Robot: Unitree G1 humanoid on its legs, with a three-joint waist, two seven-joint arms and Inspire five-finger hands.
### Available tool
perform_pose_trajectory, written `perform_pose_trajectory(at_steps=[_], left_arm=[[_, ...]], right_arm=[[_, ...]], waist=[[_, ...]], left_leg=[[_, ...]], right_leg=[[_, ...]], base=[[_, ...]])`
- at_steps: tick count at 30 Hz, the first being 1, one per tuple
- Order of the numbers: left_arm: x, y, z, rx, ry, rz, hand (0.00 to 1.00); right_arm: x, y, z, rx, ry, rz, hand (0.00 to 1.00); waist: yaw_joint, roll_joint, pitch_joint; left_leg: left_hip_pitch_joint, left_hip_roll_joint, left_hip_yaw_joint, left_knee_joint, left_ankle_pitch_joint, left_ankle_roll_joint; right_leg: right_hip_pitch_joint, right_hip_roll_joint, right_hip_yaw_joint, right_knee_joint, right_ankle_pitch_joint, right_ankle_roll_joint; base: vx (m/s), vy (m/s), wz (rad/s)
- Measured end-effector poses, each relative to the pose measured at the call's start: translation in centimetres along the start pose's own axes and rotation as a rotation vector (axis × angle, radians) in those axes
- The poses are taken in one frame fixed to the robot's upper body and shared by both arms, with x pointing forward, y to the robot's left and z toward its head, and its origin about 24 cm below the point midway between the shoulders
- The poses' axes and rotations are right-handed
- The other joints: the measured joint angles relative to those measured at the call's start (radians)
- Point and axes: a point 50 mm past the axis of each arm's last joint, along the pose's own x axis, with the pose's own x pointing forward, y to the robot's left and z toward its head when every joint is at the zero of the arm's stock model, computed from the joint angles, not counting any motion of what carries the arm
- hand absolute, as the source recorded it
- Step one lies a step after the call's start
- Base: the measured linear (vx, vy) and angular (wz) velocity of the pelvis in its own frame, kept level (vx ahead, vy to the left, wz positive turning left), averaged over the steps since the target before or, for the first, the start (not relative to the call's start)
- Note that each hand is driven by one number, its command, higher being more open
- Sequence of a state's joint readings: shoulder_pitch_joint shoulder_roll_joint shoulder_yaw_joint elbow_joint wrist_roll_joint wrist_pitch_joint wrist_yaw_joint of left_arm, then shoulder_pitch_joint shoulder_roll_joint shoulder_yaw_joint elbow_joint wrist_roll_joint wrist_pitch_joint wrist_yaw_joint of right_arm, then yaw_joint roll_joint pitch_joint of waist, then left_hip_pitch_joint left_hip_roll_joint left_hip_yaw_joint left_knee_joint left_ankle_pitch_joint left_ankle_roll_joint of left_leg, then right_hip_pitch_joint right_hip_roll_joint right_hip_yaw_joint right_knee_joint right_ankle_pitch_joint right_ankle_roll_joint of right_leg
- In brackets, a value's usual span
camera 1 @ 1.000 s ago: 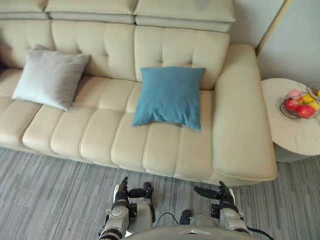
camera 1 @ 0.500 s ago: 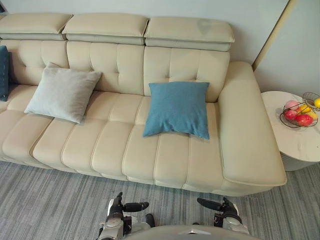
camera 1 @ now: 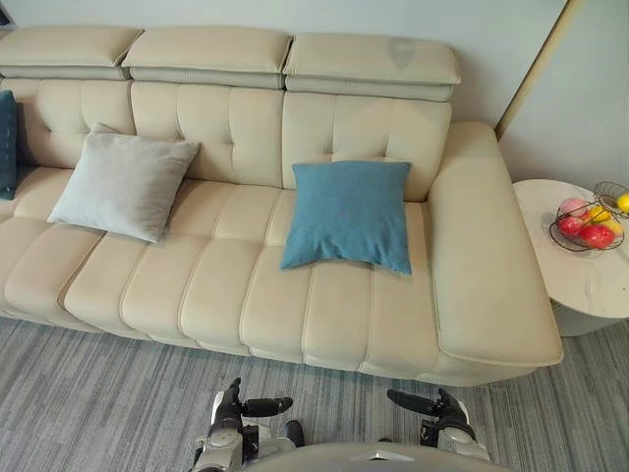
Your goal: Pick up cushions and gather them together orderly.
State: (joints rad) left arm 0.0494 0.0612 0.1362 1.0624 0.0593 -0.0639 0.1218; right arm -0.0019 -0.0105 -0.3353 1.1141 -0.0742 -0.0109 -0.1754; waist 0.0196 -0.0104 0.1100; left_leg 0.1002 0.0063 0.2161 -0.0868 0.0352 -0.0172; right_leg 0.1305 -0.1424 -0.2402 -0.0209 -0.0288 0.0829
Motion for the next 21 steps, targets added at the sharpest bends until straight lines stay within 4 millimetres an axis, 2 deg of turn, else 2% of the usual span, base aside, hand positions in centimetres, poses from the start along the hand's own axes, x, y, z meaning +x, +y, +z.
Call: perform_pose_trajectory(at_steps=[3, 6, 10, 13, 14, 15, 16, 19, 21], left_arm=[[0.0, 0.0, -0.2, -0.009, 0.009, -0.007, 1.0], [-0.1, 0.0, -0.5, -0.013, 0.024, -0.02, 1.0], [-0.1, 0.0, -0.5, -0.023, 0.025, -0.022, 1.0], [0.0, 0.1, -0.3, -0.032, 0.023, -0.022, 1.0], [0.0, 0.2, -0.2, -0.031, 0.022, -0.021, 1.0], [0.0, 0.2, -0.2, -0.031, 0.022, -0.021, 1.0], [0.0, 0.0, -0.2, -0.033, 0.024, -0.024, 1.0], [0.0, -0.5, -0.2, -0.039, 0.026, -0.037, 1.0], [0.0, -0.6, -0.2, -0.045, 0.028, -0.039, 1.0]], right_arm=[[-0.2, -0.3, -1.3, 0.021, 0.033, 0.016, 1.0], [-0.2, -0.6, -1.2, 0.072, 0.034, 0.025, 1.0], [-0.2, -0.8, -1.3, 0.111, 0.036, 0.025, 1.0], [-0.3, -0.9, -1.3, 0.114, 0.028, 0.022, 1.0], [-0.3, -0.9, -1.2, 0.115, 0.022, 0.022, 1.0], [-0.3, -1.0, -1.2, 0.115, 0.021, 0.022, 1.0], [-0.3, -1.1, -1.0, 0.115, 0.011, 0.018, 1.0], [-0.2, -1.4, -0.6, 0.113, -0.005, 0.011, 1.0], [-0.2, -1.6, -0.4, 0.11, -0.009, 0.006, 1.0]], waist=[[-0.007, 0.001, 0.001], [-0.024, 0.004, 0.008], [-0.027, 0.003, 0.013], [-0.028, -0.003, 0.017], [-0.029, -0.001, 0.024], [-0.028, 0.0, 0.024], [-0.029, 0.007, 0.027], [-0.041, 0.021, 0.033], [-0.044, 0.025, 0.032]], left_leg=[[0.027, 0.014, 0.021, 0.0, -0.005, -0.007], [0.052, 0.031, 0.055, 0.0, -0.009, -0.015], [0.067, 0.056, 0.096, 0.002, -0.012, -0.029], [0.051, 0.088, 0.134, 0.064, -0.043, -0.05], [0.037, 0.111, 0.154, 0.122, -0.074, -0.06], [0.033, 0.115, 0.157, 0.134, -0.08, -0.061], [0.018, 0.145, 0.18, 0.196, -0.113, -0.074], [0.019, 0.164, 0.207, 0.205, -0.122, -0.08], [0.033, 0.171, 0.255, 0.186, -0.118, -0.086]], right_leg=[[0.02, 0.004, 0.007, 0.002, 0.0, 0.0], [0.024, 0.015, 0.031, 0.016, 0.0, 0.001], [0.02, 0.027, 0.051, 0.026, 0.0, 0.001], [0.01, 0.043, 0.072, 0.033, 0.0, 0.001], [0.006, 0.055, 0.095, 0.036, 0.0, -0.003], [0.005, 0.058, 0.101, 0.036, 0.001, -0.004], [-0.01, 0.078, 0.139, 0.044, 0.003, -0.009], [-0.042, 0.107, 0.204, 0.043, 0.014, -0.025], [-0.064, 0.127, 0.255, 0.042, 0.024, -0.034]], base=[[-0.06, -0.016, -0.13], [-0.1, -0.024, -0.24], [-0.06, -0.027, -0.27], [-0.03, -0.072, -0.37], [0.0, -0.081, -0.39], [0.01, -0.107, -0.67], [0.04, -0.117, -0.74], [0.03, -0.069, -0.72], [0.03, -0.03, -0.89]])
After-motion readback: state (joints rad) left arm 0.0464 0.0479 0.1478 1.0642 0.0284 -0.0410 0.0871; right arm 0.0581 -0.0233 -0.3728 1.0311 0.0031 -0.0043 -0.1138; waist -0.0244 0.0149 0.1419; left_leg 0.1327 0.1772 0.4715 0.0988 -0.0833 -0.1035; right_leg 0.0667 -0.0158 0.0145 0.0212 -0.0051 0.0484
